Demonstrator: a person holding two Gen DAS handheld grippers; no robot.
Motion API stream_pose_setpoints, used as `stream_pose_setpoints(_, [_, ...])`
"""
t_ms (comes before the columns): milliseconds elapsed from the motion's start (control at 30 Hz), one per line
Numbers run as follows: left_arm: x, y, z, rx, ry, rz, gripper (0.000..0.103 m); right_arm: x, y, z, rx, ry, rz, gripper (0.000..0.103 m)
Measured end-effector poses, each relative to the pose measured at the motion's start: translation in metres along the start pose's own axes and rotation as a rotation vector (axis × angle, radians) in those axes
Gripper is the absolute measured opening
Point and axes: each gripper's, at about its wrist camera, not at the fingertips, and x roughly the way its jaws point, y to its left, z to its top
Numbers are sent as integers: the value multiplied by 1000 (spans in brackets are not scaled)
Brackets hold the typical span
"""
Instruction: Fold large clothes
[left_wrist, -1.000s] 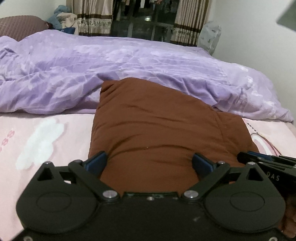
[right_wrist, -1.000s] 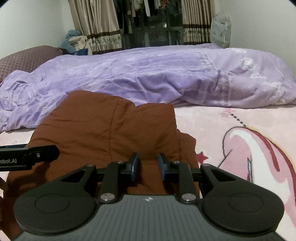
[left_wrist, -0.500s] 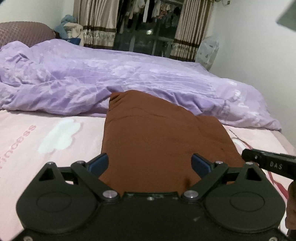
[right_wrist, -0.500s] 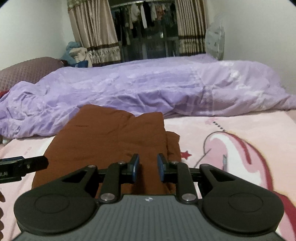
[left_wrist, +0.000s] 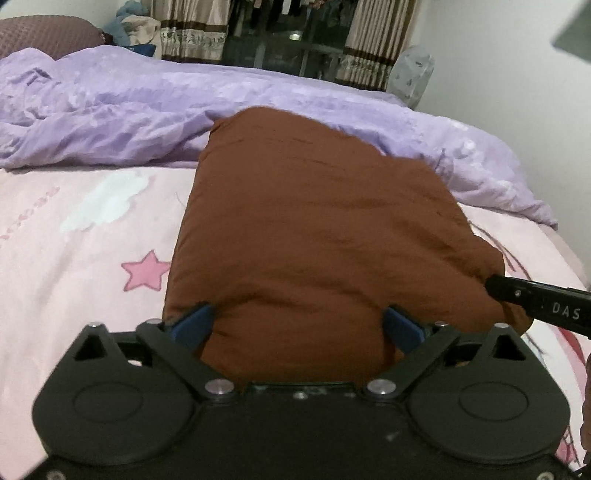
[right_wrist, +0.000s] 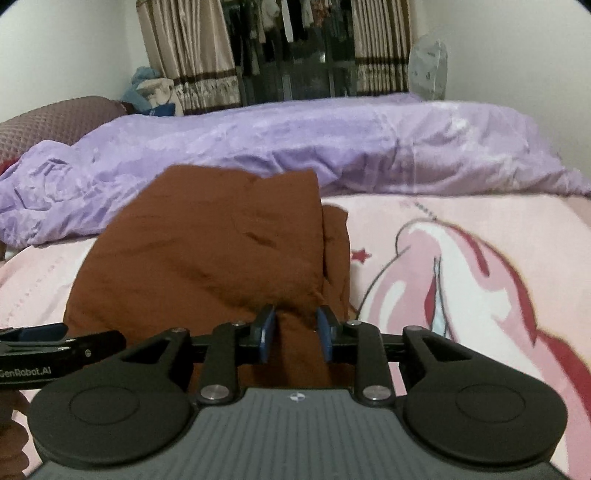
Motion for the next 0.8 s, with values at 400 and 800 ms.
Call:
stream_pose_setpoints(400, [12, 6, -4, -18, 1, 4, 103, 10, -3, -18, 29, -8, 7, 32])
stream_pose_setpoints(800, [-12, -4, 31, -5, -61, 5, 102, -9, 5, 16, 9, -79, 20, 36])
